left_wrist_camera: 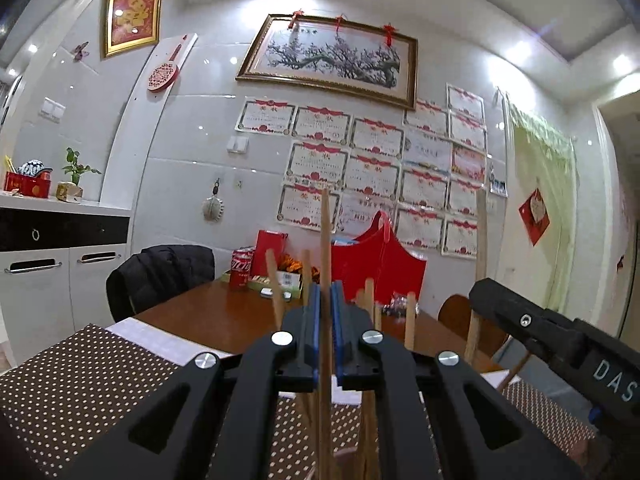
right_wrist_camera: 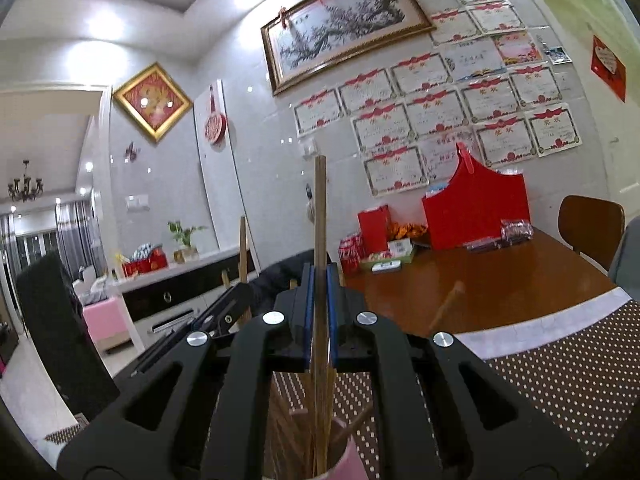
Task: Organize utensils
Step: 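Lower both chopsticks into the pink cup and open both grippers, then withdraw both open grippers from the cup back toward the last chopsticks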
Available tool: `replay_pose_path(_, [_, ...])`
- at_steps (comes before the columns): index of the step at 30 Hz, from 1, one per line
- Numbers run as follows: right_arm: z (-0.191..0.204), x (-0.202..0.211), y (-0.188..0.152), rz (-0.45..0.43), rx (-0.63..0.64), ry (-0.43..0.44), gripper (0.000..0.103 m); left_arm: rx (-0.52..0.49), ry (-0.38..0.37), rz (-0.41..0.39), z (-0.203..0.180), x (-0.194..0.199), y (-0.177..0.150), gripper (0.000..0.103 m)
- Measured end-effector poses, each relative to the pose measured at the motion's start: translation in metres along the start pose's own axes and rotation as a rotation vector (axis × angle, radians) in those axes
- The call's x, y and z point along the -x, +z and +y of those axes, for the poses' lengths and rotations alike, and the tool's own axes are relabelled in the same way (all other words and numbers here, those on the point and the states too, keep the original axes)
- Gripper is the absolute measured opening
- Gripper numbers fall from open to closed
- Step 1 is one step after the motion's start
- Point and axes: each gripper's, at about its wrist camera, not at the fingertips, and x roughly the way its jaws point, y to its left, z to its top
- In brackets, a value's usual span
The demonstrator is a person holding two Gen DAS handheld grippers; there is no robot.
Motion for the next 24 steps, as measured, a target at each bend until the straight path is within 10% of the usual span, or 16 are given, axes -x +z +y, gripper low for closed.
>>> replay_pose_path(19, [0.006, 0.030, -0.038, 0.251, -0.062, -0.063, 0.008, -0.119, 0.025, 0.268, 0.008, 0.038, -0.025, 0.017])
replay_pose_path(21, [0.007, 0.039, -0.039, 0.258, -0.069, -0.077, 0.018, -0.122, 0.022, 0.275, 0.009, 0.048, -0.024, 0.021])
replay_pose_path(23, [0.009, 0.050, -0.040, 0.259, -0.077, -0.100, 0.063, -0.128, 0.026, 0.270, 0.010, 0.061, -0.022, 0.021])
replay_pose_path(24, [0.010, 0.058, -0.040, 0.245, -0.081, -0.115, 0.065, -0.132, 0.027, 0.270, 0.011, 0.066, -0.021, 0.021])
